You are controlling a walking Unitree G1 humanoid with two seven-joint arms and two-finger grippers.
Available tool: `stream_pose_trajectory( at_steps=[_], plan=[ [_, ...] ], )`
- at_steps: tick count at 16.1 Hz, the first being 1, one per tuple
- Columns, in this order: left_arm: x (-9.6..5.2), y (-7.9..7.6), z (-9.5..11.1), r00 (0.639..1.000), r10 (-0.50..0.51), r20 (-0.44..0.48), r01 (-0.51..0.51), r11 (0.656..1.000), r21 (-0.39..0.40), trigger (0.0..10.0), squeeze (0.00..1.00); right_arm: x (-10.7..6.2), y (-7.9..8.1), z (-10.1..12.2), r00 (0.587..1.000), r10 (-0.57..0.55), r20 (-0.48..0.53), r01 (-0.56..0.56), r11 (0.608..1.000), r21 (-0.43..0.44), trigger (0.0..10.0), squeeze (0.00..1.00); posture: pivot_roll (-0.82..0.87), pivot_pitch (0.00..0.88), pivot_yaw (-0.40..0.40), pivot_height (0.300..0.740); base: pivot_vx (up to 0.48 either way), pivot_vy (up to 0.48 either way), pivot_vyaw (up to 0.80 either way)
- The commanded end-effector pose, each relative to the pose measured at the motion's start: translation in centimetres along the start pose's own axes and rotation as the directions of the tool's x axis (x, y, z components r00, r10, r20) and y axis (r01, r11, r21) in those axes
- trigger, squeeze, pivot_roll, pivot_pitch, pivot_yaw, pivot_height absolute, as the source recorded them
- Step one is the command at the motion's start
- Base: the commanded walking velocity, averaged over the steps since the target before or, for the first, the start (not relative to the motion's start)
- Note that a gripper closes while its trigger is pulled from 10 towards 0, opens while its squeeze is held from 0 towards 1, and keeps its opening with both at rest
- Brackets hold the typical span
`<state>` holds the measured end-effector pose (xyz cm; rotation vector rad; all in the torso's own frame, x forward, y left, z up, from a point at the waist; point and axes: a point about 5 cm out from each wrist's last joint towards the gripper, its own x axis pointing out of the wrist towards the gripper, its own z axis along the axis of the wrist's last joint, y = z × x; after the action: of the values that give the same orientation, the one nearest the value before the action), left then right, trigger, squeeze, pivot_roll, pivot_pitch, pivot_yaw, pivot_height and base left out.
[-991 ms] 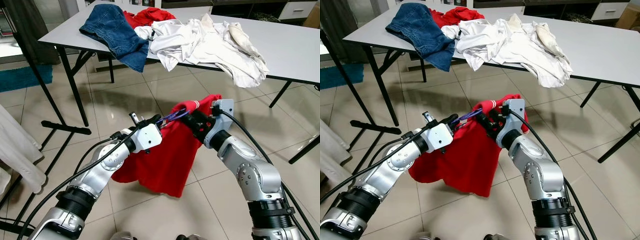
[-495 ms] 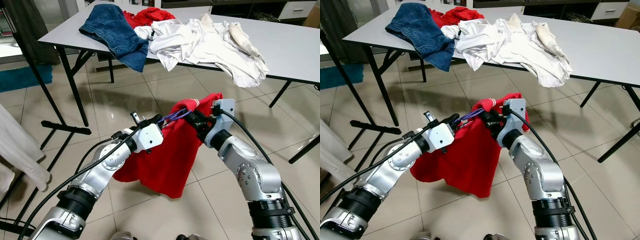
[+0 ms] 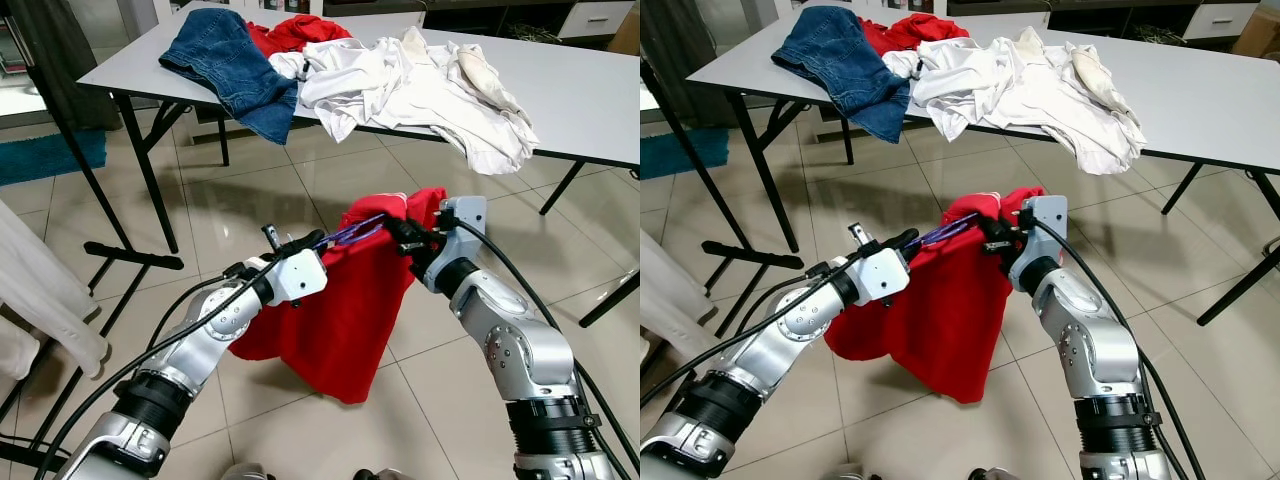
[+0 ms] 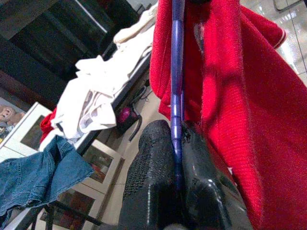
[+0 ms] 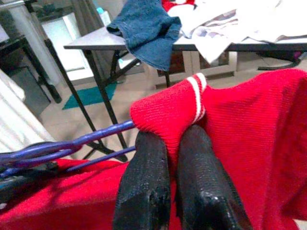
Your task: Hang hanger
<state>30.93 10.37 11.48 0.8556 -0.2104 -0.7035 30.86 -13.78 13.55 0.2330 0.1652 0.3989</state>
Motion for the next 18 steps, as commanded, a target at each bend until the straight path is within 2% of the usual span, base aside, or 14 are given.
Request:
stream_pose_trajectory(
  at_steps=[1,6,8,10,14,18],
  plan=[
    [-0.1,0.3,-0.5,0.999,-0.006,-0.032,0.007,1.000,0.022,0.0,0.00,-0.4,-2.3,2.1,0.988,-0.125,0.089,0.129,0.991,-0.038,0.0,0.00,0.21,0.024,-0.010,0.740,0.000,0.000,0.00],
    [-0.4,-0.4,-0.9,0.998,-0.042,-0.056,0.042,0.999,0.008,0.0,0.00,-0.8,-4.8,3.9,0.944,-0.276,0.181,0.288,0.957,-0.044,0.0,0.00,0.21,0.021,-0.013,0.740,0.000,0.000,0.00],
    [-0.6,-0.7,-1.2,0.996,-0.055,-0.073,0.056,0.998,0.004,0.0,0.00,-1.1,-5.9,4.9,0.910,-0.341,0.237,0.366,0.928,-0.067,0.0,0.00,0.21,0.022,-0.015,0.740,0.000,0.000,0.00],
    [-0.6,-0.7,-1.2,0.995,-0.057,-0.077,0.057,0.998,0.002,0.0,0.00,-1.2,-6.2,5.1,0.895,-0.367,0.254,0.395,0.916,-0.070,0.0,0.00,0.21,0.022,-0.015,0.740,0.000,0.000,0.00],
    [-1.0,-1.4,-1.4,0.990,-0.110,-0.084,0.110,0.994,-0.009,0.0,0.00,-1.9,-8.2,5.6,0.816,-0.499,0.292,0.536,0.842,-0.061,0.0,0.00,0.21,0.022,-0.012,0.740,0.000,0.000,0.00],
    [-1.6,-2.5,-1.5,0.977,-0.198,-0.083,0.197,0.980,-0.025,0.0,0.00,-2.5,-10.0,6.6,0.753,-0.576,0.319,0.625,0.778,-0.070,0.0,0.00,0.22,0.020,-0.010,0.740,0.000,0.000,0.00]
  ],
)
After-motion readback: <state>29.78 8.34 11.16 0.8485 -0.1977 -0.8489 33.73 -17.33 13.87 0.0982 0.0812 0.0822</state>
